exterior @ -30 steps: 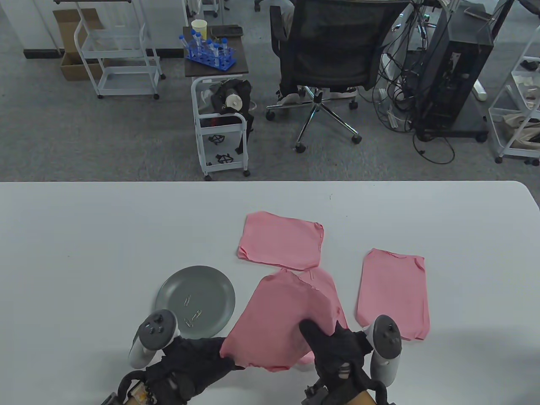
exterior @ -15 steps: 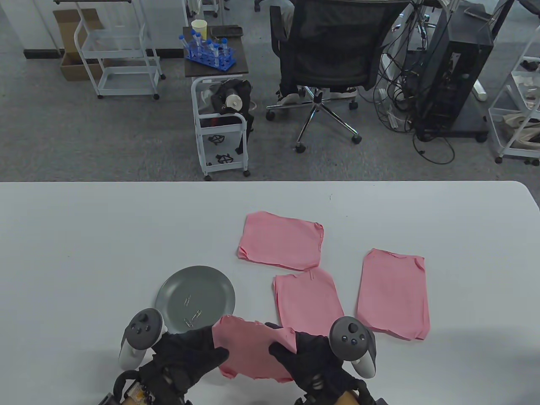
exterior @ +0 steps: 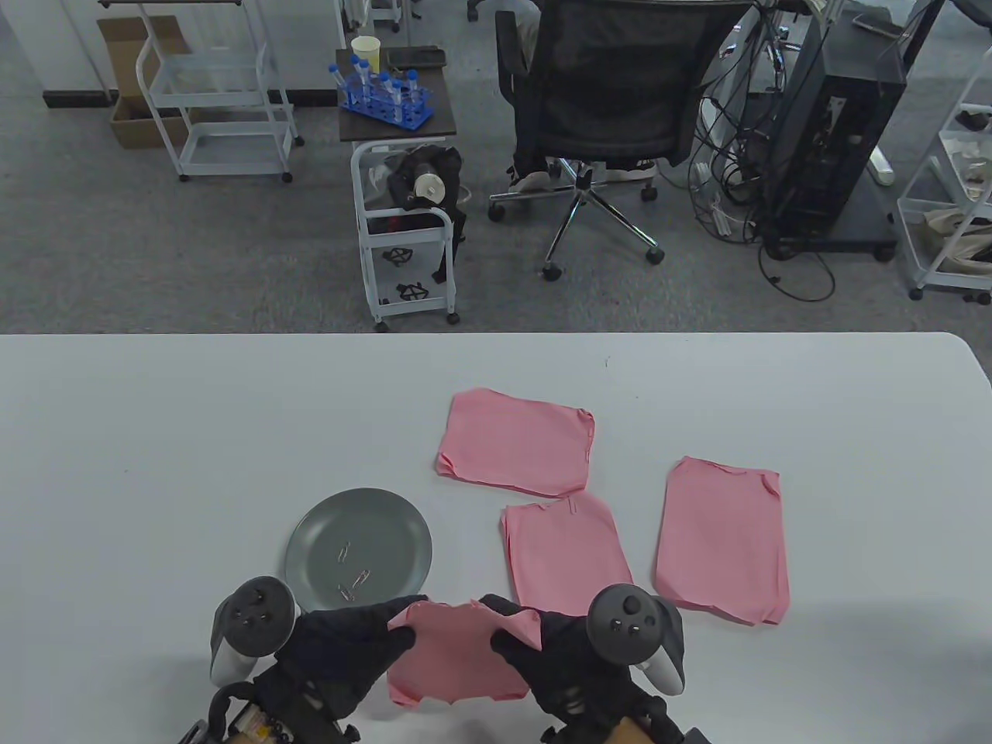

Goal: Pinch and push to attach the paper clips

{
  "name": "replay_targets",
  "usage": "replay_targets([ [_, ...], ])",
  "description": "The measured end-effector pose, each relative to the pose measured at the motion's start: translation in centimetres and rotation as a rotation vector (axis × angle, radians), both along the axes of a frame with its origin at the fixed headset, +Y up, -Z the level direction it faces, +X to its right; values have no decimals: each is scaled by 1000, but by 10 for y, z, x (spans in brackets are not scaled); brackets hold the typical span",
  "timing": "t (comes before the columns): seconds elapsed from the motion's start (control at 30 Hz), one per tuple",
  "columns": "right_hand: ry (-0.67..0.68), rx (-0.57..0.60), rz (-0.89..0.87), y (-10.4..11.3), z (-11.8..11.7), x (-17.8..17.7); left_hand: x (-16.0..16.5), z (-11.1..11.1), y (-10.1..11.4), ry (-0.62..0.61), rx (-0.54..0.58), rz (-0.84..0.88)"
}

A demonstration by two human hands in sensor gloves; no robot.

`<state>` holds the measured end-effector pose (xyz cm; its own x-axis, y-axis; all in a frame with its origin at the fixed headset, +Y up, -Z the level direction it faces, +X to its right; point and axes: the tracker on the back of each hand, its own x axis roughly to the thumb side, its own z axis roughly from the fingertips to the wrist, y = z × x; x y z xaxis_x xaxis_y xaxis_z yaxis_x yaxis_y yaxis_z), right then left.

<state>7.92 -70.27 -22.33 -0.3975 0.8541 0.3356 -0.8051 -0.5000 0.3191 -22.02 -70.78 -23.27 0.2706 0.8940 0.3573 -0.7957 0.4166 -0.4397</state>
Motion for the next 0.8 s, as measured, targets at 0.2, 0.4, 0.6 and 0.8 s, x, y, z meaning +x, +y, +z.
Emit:
replay_targets([
  [0.2, -45, -88, 118, -28, -11, -3, -1, -11, -32, 7, -131, -174],
  [0.4, 10, -174, 1, -24, -12, 0, -2, -12, -27, -44, -188, -19],
  [0.6, -3, -166, 9, -27, -13, 0, -3, -13, -27, -23, -166, -61],
  [0.8, -4, -306, 21, -52, -23, 0, -3, -18, -54, -8, -279, -76],
])
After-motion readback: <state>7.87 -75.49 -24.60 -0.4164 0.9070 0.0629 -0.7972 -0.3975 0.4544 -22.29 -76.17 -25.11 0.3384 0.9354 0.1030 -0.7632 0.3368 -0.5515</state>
